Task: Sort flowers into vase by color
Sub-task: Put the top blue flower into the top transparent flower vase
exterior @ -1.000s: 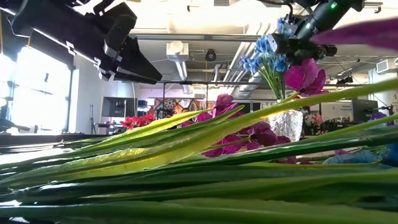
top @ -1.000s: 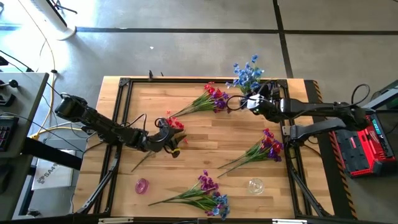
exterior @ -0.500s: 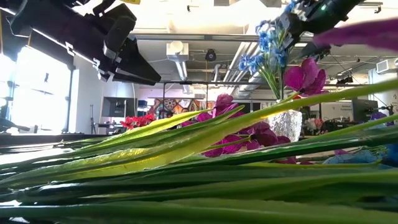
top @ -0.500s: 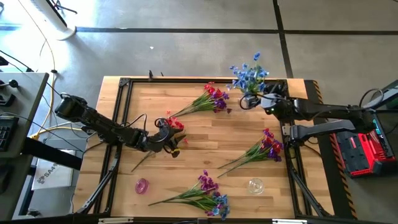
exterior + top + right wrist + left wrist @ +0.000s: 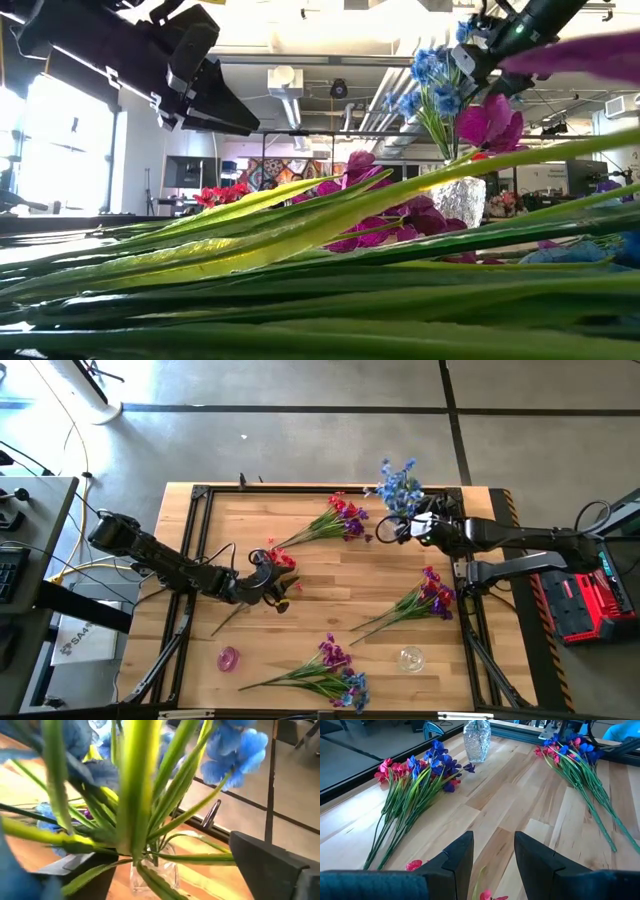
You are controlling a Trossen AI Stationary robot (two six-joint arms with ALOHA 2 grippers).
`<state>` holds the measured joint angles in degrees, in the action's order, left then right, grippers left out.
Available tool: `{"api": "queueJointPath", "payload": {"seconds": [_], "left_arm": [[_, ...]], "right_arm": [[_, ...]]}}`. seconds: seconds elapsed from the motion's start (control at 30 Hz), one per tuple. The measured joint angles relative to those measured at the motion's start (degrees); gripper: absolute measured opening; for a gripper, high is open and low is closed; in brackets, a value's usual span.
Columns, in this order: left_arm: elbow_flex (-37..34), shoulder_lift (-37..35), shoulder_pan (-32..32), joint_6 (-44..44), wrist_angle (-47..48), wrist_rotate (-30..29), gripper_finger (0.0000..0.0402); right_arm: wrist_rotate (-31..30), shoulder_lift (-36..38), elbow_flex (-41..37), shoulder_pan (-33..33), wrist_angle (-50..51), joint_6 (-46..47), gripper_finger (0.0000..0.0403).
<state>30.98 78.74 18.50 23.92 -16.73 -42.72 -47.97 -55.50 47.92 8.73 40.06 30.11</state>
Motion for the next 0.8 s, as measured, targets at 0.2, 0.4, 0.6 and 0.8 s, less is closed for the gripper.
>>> {"api": "queueJointPath", "payload": {"seconds": [0.2,0.4,0.6,0.8], "left_arm": [[0.0,0.0,0.0,0.04,0.08,0.15,0.0131],[0.0,0.0,-0.04,-0.01,0.16,0.15,0.0131],[0.0,0.0,-0.61,-0.04,0.13,0.15,0.0131],[0.0,0.0,-0.61,-0.04,0.15,0.15,0.0131]], "right_arm": [[-0.96,2.52,2.03,0.0,3.88,6.16,0.0391],[-1.61,3.07,5.51,0.0,7.76,-1.09,0.0386],[4.03,2.95,5.68,0.06,7.81,-12.41,0.0385],[18.92,2.98,5.77,3.04,9.6,-13.18,0.0385]]}}
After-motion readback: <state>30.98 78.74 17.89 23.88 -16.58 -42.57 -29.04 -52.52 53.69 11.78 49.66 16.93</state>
